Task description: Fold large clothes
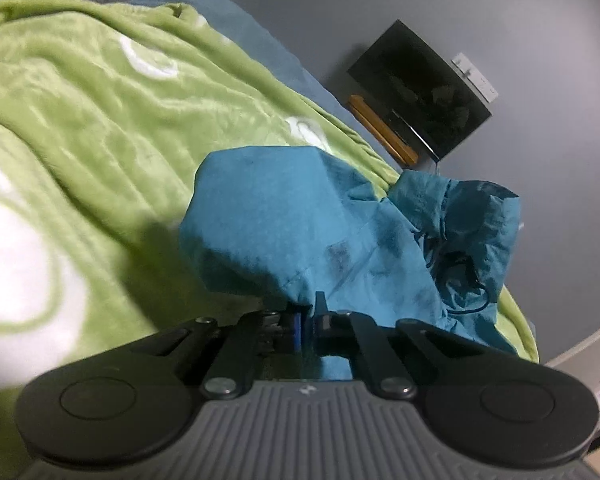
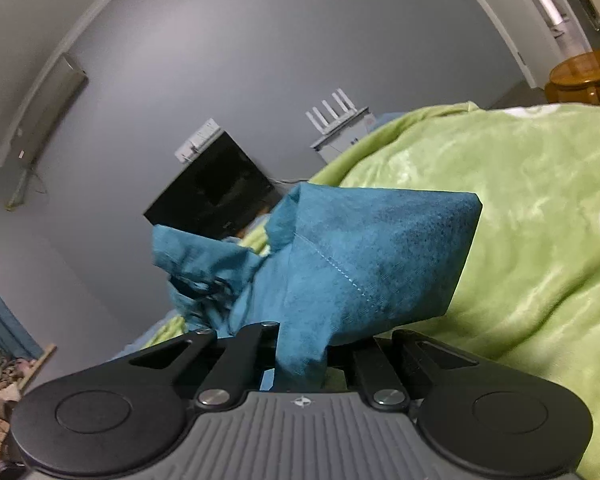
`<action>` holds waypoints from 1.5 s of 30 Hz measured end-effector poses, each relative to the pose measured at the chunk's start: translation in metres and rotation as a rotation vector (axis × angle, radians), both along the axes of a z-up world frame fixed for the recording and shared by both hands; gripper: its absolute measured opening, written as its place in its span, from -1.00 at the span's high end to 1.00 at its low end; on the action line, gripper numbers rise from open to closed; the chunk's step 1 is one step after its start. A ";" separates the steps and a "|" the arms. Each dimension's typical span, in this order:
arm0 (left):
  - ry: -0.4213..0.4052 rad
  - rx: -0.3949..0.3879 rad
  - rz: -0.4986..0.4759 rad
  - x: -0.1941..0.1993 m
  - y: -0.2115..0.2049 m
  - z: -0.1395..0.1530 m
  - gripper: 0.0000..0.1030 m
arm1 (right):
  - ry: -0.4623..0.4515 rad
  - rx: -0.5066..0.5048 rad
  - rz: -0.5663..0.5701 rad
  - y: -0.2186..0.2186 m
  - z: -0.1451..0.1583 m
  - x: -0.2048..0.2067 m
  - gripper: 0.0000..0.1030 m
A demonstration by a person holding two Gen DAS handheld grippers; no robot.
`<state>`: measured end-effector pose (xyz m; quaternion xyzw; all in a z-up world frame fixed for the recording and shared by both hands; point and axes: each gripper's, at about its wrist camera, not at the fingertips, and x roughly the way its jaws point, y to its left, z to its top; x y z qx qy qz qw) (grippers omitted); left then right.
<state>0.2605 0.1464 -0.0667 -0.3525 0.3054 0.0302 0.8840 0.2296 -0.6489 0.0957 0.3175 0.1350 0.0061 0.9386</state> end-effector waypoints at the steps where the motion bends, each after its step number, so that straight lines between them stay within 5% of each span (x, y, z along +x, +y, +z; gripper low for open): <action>1: 0.010 -0.002 -0.016 -0.011 0.002 0.004 1.00 | 0.001 0.003 0.002 -0.004 0.006 -0.011 0.92; 10: 0.041 0.005 -0.180 -0.095 0.013 0.036 1.00 | 0.073 0.050 0.026 -0.037 0.033 -0.086 0.91; 14: 0.029 0.041 -0.213 -0.114 0.009 0.043 1.00 | 0.116 0.026 -0.050 -0.041 0.037 -0.099 0.90; 17: 0.028 0.086 -0.249 -0.114 0.000 0.048 1.00 | 0.265 -0.010 -0.145 -0.040 0.031 -0.098 0.49; 19: 0.031 0.123 -0.277 -0.110 -0.010 0.050 1.00 | 0.341 -0.006 -0.230 -0.045 0.032 -0.105 -0.04; 21: 0.013 0.173 -0.335 -0.107 -0.025 0.053 0.97 | 0.332 -0.059 -0.301 -0.042 0.041 -0.118 -0.07; 23: -0.003 0.230 -0.374 -0.102 -0.043 0.057 0.65 | 0.294 -0.191 -0.335 -0.026 0.056 -0.127 -0.10; 25: -0.032 0.273 -0.396 -0.099 -0.064 0.060 0.00 | 0.213 -0.319 -0.345 -0.004 0.074 -0.136 -0.20; 27: -0.065 0.326 -0.432 -0.093 -0.089 0.060 -0.21 | 0.130 -0.400 -0.256 0.021 0.089 -0.135 -0.27; 31: -0.065 0.424 -0.512 -0.079 -0.136 0.043 -0.21 | 0.136 -0.516 0.032 0.072 0.084 -0.107 -0.27; 36: 0.070 0.555 -0.590 -0.075 -0.159 -0.001 -0.21 | 0.337 -0.587 0.314 0.117 0.036 -0.075 -0.29; 38: 0.099 0.622 -0.638 -0.079 -0.165 -0.015 -0.24 | 0.430 -0.658 0.350 0.130 0.018 -0.069 -0.32; 42: 0.087 0.746 -0.661 -0.092 -0.182 -0.024 -0.29 | 0.444 -0.682 0.357 0.138 0.018 -0.069 -0.41; 45: 0.077 0.702 -0.635 -0.094 -0.183 -0.019 -0.46 | 0.398 -0.629 0.345 0.123 0.020 -0.064 -0.47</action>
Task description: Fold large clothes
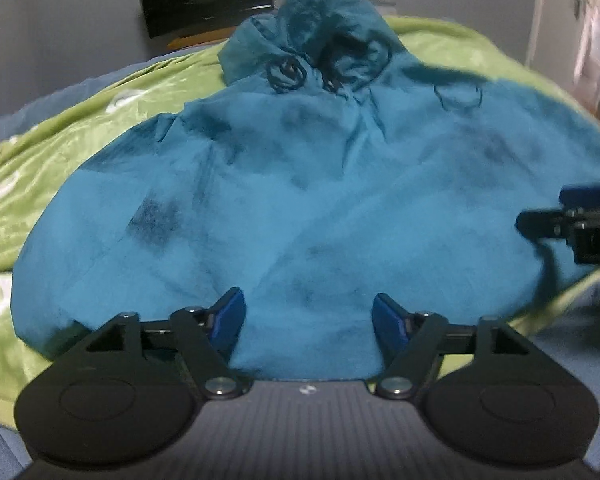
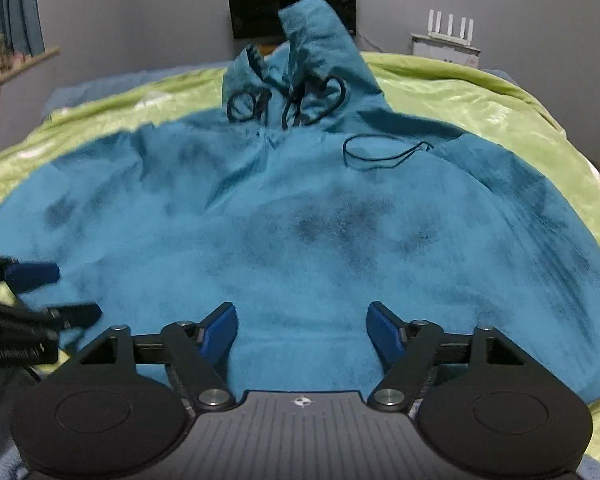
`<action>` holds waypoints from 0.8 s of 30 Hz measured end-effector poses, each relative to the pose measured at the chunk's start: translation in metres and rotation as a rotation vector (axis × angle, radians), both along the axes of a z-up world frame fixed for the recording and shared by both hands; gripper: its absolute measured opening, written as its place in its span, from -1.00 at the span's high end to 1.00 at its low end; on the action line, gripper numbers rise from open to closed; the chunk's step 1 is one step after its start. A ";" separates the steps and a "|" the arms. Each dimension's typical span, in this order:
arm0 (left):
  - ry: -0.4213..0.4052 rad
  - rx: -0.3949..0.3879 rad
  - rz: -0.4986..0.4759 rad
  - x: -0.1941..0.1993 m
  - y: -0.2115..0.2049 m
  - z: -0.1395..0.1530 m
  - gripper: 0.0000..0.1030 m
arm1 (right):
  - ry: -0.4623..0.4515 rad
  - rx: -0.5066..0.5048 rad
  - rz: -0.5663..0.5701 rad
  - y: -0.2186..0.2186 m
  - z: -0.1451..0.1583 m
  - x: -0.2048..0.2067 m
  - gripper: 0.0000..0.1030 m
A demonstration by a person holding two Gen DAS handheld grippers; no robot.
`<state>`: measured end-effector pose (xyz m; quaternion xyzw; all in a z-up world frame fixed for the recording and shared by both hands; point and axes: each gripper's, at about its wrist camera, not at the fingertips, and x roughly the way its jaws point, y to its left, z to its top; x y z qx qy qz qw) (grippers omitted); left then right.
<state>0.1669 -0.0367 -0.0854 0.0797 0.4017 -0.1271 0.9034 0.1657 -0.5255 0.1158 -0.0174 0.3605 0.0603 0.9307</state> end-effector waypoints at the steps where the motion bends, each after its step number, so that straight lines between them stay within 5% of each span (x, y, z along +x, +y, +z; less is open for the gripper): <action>1: 0.011 -0.031 0.018 0.003 0.002 0.004 -0.48 | -0.024 0.028 -0.018 -0.003 0.003 -0.002 -0.47; 5: -0.051 -0.191 0.103 0.017 0.015 0.026 -0.58 | -0.148 0.163 -0.114 -0.026 0.027 -0.010 -0.51; 8: -0.087 -0.216 0.111 0.031 0.012 0.025 -0.84 | -0.208 0.186 -0.087 -0.030 0.051 -0.001 -0.50; 15: -0.048 -0.134 0.141 0.050 0.010 -0.024 -0.85 | -0.250 0.010 0.029 -0.015 0.088 0.092 -0.40; 19: -0.096 -0.069 0.138 0.044 -0.004 -0.034 -0.89 | -0.252 0.049 0.016 -0.019 0.101 0.169 -0.37; 24: -0.124 -0.096 0.162 0.044 -0.005 -0.047 -0.99 | -0.323 -0.001 0.022 -0.004 0.112 0.264 -0.37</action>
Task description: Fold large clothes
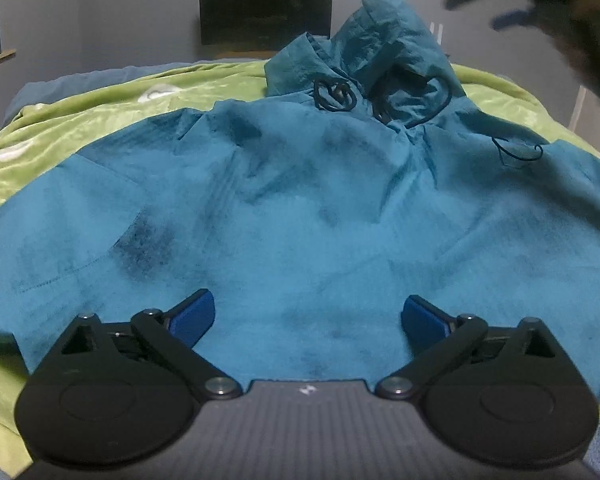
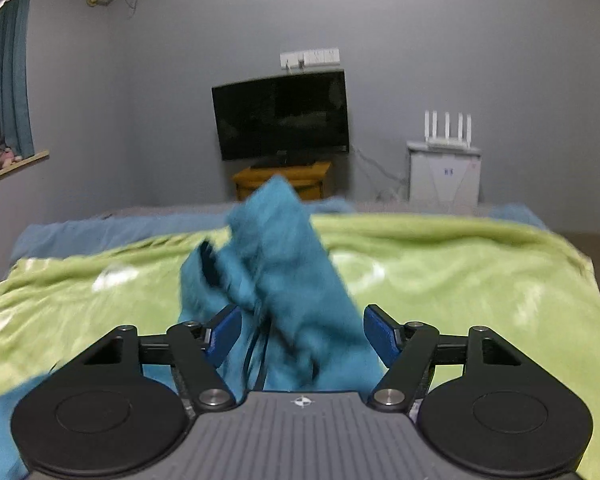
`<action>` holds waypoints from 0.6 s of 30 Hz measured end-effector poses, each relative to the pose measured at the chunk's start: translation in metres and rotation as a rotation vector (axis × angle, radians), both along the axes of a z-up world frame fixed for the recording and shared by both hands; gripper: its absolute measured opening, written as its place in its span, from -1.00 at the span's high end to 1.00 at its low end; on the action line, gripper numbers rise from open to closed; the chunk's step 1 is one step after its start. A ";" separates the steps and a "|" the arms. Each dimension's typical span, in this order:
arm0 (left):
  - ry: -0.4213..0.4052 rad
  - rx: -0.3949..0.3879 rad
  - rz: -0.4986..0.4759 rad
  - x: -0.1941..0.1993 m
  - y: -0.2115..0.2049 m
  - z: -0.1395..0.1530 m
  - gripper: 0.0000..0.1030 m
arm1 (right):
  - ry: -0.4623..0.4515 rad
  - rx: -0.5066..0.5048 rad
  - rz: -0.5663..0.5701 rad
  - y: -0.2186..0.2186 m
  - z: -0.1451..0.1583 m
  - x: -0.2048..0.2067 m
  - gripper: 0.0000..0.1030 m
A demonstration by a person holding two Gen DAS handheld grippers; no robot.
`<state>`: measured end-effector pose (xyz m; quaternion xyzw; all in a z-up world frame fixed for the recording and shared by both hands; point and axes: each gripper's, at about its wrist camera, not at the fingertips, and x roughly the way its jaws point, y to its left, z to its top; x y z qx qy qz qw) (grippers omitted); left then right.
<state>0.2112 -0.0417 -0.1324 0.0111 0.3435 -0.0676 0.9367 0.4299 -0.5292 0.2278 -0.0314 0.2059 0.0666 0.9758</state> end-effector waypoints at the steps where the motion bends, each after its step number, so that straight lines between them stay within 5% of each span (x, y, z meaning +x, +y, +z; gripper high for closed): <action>1: -0.004 -0.003 0.001 0.001 0.000 -0.004 -0.99 | -0.012 -0.021 0.002 0.005 0.001 0.018 -0.38; 6: 0.017 -0.021 0.018 0.008 0.000 -0.004 -1.00 | -0.042 -0.121 0.002 0.027 -0.009 0.094 -0.61; 11: 0.083 -0.107 0.011 0.020 0.007 0.007 -1.00 | 0.047 -0.141 0.037 0.027 -0.041 0.142 -0.58; 12: 0.089 -0.117 0.009 0.022 0.007 0.007 -1.00 | 0.066 -0.099 0.059 0.021 -0.045 0.146 -0.21; 13: 0.085 -0.106 0.001 0.023 0.006 0.005 -1.00 | 0.072 -0.062 0.081 0.017 -0.048 0.147 0.39; 14: 0.079 -0.091 -0.007 0.021 0.003 0.003 -1.00 | 0.069 -0.032 0.095 0.013 -0.051 0.146 0.59; 18: 0.071 -0.078 -0.005 0.021 -0.001 0.002 -1.00 | -0.005 -0.008 0.150 0.008 -0.055 0.118 0.82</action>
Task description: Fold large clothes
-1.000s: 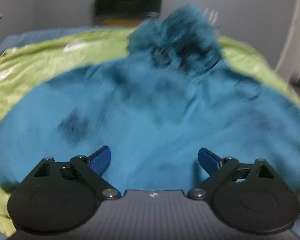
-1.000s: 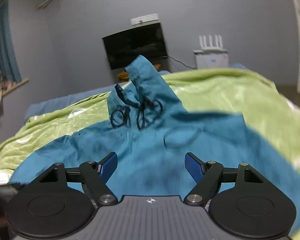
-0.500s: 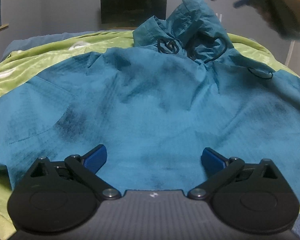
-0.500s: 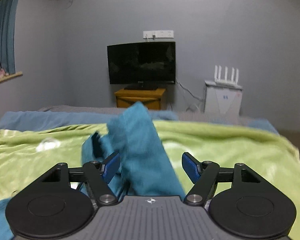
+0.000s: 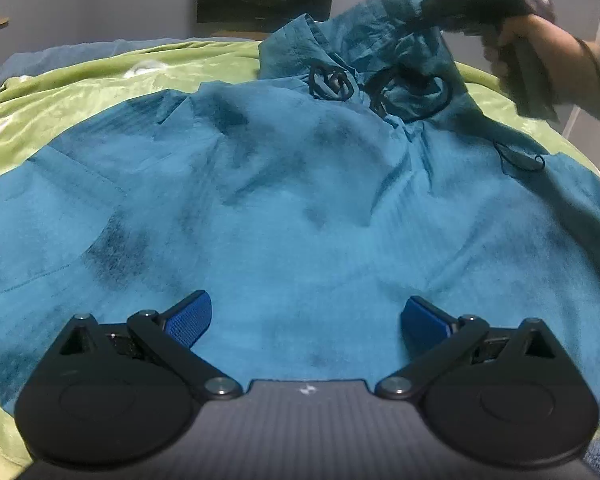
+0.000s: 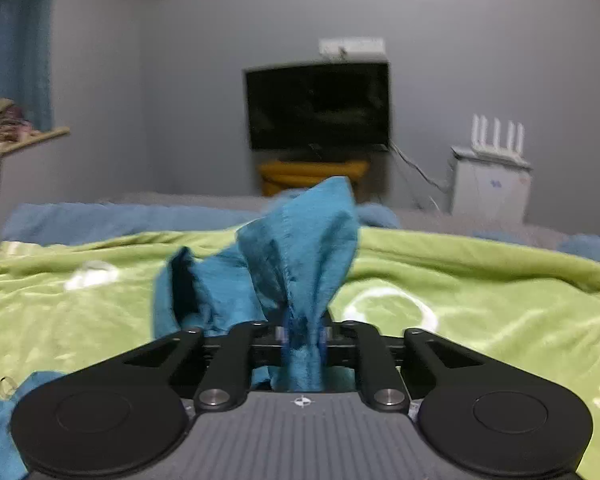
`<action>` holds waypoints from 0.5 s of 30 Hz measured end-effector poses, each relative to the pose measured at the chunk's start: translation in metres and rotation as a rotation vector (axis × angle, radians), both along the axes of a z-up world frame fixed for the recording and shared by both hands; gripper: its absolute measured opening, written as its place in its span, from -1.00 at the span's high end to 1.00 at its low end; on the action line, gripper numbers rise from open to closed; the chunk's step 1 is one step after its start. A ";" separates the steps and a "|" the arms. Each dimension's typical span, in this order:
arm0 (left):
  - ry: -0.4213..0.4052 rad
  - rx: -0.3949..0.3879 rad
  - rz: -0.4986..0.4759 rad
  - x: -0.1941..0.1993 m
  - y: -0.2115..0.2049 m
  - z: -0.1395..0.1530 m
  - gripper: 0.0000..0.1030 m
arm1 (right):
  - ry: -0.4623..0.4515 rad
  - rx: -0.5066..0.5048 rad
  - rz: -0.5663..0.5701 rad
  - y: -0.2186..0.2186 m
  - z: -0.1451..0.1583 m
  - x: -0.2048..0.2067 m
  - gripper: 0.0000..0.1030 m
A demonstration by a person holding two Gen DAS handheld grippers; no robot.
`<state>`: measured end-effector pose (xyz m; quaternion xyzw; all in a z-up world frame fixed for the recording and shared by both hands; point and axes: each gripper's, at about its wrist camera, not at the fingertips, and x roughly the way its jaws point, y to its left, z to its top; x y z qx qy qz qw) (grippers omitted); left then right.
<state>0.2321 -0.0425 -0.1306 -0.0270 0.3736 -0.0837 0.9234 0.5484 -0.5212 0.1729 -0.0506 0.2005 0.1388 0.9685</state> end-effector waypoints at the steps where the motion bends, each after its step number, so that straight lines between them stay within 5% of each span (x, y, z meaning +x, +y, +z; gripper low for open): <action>1: -0.002 0.002 -0.002 -0.001 0.000 0.000 -1.00 | -0.020 0.009 0.001 -0.001 0.002 -0.010 0.83; 10: -0.034 0.000 0.007 -0.018 0.012 0.013 -1.00 | -0.185 0.038 0.023 -0.031 0.032 -0.162 0.85; 15: -0.068 -0.065 0.037 -0.041 0.031 0.036 -1.00 | -0.182 0.048 -0.038 -0.058 0.016 -0.240 0.86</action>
